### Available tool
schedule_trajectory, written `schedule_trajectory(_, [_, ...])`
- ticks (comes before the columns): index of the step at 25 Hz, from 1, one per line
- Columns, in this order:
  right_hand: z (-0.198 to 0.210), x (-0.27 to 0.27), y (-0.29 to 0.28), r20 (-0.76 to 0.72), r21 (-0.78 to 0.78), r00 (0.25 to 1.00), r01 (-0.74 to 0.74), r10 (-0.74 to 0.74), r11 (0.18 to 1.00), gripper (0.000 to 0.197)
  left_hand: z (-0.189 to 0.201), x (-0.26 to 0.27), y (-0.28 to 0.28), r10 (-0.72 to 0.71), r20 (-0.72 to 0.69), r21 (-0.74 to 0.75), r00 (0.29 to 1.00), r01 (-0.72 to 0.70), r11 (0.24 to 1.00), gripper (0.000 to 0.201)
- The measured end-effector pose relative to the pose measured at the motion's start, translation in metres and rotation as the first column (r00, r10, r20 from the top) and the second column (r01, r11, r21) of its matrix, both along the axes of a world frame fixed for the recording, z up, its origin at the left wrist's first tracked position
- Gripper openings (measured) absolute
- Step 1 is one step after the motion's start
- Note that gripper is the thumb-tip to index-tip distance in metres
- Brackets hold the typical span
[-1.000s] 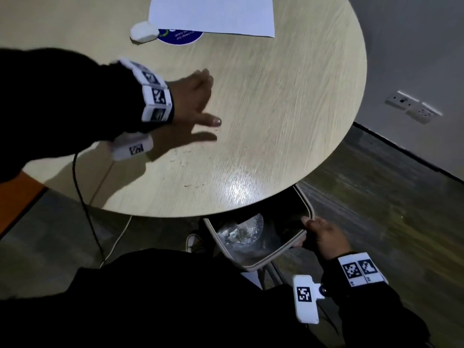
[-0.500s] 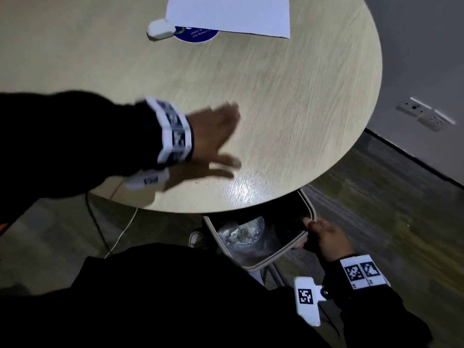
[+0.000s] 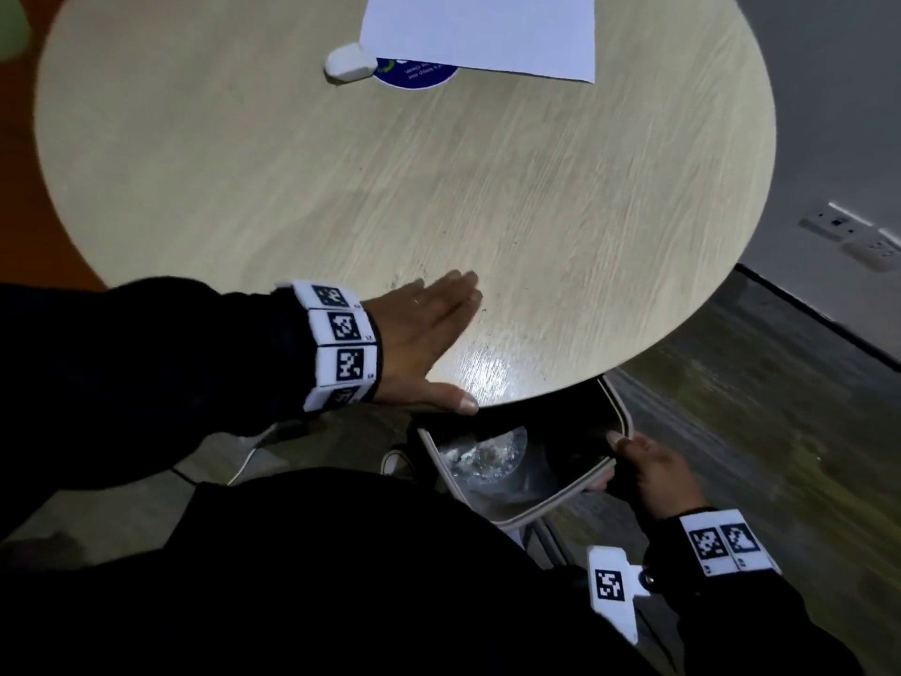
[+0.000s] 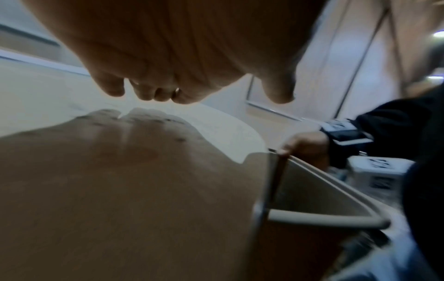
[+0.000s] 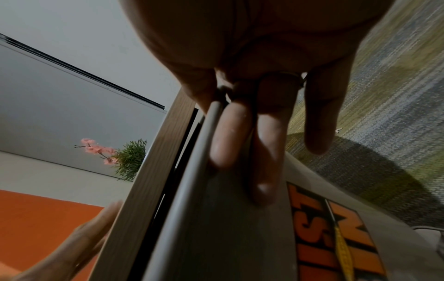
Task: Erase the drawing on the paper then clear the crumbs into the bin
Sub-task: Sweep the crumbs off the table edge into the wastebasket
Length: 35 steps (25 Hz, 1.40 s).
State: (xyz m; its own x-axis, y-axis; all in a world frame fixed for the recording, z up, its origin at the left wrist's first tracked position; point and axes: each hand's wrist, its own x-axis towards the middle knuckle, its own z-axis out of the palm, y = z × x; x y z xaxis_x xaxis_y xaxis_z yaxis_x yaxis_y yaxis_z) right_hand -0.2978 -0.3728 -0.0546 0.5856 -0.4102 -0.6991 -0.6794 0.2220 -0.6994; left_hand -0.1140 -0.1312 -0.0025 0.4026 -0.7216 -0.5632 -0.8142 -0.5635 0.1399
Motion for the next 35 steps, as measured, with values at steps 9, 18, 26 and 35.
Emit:
schedule_trajectory(9, [-0.003, 0.000, 0.005, 0.010, 0.018, 1.000, -0.001, 0.000, 1.000, 0.027, -0.010, 0.003, 0.026, 0.176, 0.021, 0.043, 0.984, -0.177, 0.983, 0.129])
schedule_trajectory(18, [0.004, 0.001, 0.005, 0.028, 0.011, 1.000, -0.007, 0.007, 1.000, 0.021, 0.002, 0.087, 0.039, 0.560, 0.094, -0.077, 0.823, -0.555, 0.828, 0.118])
schedule_trajectory(26, [-0.001, -0.002, 0.003, 0.015, 0.062, 0.999, 0.048, -0.049, 0.997, 0.025, -0.012, 0.060, 0.031, 0.193, 0.120, -0.028, 0.974, -0.191, 0.981, 0.118])
schedule_trajectory(35, [-0.003, 0.000, 0.002, 0.009, 0.025, 1.000, 0.019, -0.020, 1.000, 0.022, -0.013, 0.077, 0.034, 0.310, 0.171, -0.073, 0.935, -0.302, 0.950, 0.120])
